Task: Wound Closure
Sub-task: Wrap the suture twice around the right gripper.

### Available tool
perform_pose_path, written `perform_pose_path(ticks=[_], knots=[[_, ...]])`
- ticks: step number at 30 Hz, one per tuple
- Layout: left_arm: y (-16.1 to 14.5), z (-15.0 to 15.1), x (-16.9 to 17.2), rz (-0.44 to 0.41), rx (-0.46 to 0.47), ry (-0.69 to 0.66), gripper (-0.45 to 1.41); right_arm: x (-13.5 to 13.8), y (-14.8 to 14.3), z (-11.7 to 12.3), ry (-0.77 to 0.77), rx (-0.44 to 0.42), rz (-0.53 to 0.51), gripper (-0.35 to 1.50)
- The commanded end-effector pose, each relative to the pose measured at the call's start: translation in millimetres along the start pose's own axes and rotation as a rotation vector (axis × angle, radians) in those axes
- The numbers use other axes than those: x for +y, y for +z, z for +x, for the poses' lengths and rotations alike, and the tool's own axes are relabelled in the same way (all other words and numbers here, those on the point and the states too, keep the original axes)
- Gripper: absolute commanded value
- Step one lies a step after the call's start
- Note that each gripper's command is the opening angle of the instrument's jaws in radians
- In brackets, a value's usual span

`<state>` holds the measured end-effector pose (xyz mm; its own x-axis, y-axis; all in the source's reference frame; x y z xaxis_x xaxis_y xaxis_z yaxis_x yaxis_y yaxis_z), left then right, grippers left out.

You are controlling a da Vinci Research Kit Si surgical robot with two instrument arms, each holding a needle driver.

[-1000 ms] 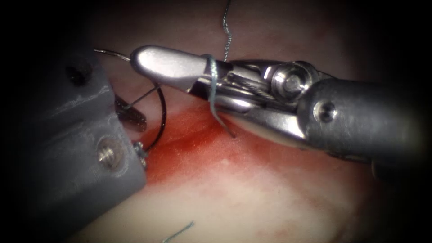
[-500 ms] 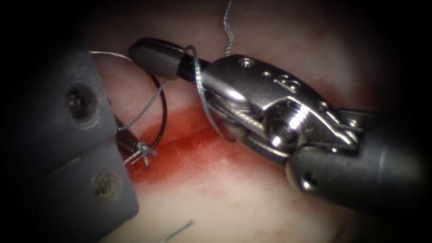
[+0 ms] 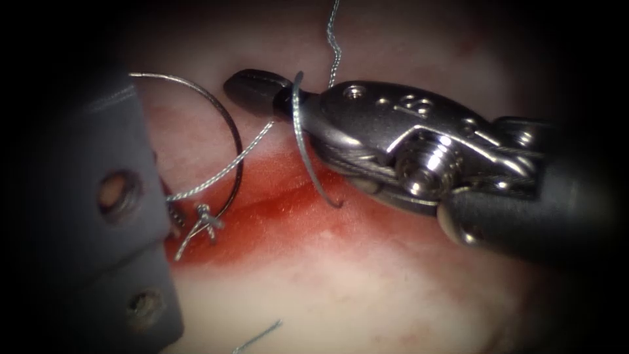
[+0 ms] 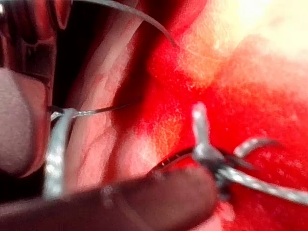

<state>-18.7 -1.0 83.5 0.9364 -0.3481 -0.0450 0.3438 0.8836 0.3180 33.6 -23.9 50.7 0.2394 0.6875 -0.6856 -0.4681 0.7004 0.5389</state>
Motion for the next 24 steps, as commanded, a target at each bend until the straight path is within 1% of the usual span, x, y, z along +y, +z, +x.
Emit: perform_pose_path(ticks=[1,3,4,5,6,9,10,13,18,24], knots=[[-1.0,-0.9,1.1,-0.024,-0.017,0.012,-0.45,-0.1,0.9,1.3,-0.021,-0.023,0.038,-0.35],[-1.8,-1.3,1.8,-0.07,-0.044,0.026,-0.45,-0.1,0.8,1.3,-0.042,-0.054,0.081,-0.35],[-2.5,-1.7,2.4,-0.112,-0.074,0.041,-0.45,0.0,0.8,1.2,-0.08,-0.09,0.135,-0.35],[-2.5,-1.7,2.4,-0.112,-0.074,0.041,-0.45,0.0,0.8,1.2,-0.08,-0.09,0.135,-0.35],[-2.9,-2.0,2.8,-0.147,-0.095,0.052,-0.45,0.0,0.8,1.1,-0.097,-0.1,0.167,-0.35],[-3.3,-2.5,3.4,-0.225,-0.119,0.093,-0.45,0.1,0.8,0.8,-0.118,-0.125,0.3,-0.35],[-3.3,-2.6,3.5,-0.236,-0.123,0.104,-0.45,0.1,0.8,0.6,-0.134,-0.131,0.337,-0.35],[-3.2,-2.7,3.7,-0.233,-0.132,0.129,-0.45,0.0,0.9,0.2,-0.184,-0.145,0.431,-0.35],[-3.4,-2.7,4.1,-0.234,-0.145,0.168,-0.45,-0.2,1.0,-0.4,-0.176,-0.177,0.516,-0.35],[-3.5,-3.1,4.1,-0.228,-0.16,0.11,-0.45,-0.6,1.2,-1.3,-0.152,-0.204,0.596,-0.35]])
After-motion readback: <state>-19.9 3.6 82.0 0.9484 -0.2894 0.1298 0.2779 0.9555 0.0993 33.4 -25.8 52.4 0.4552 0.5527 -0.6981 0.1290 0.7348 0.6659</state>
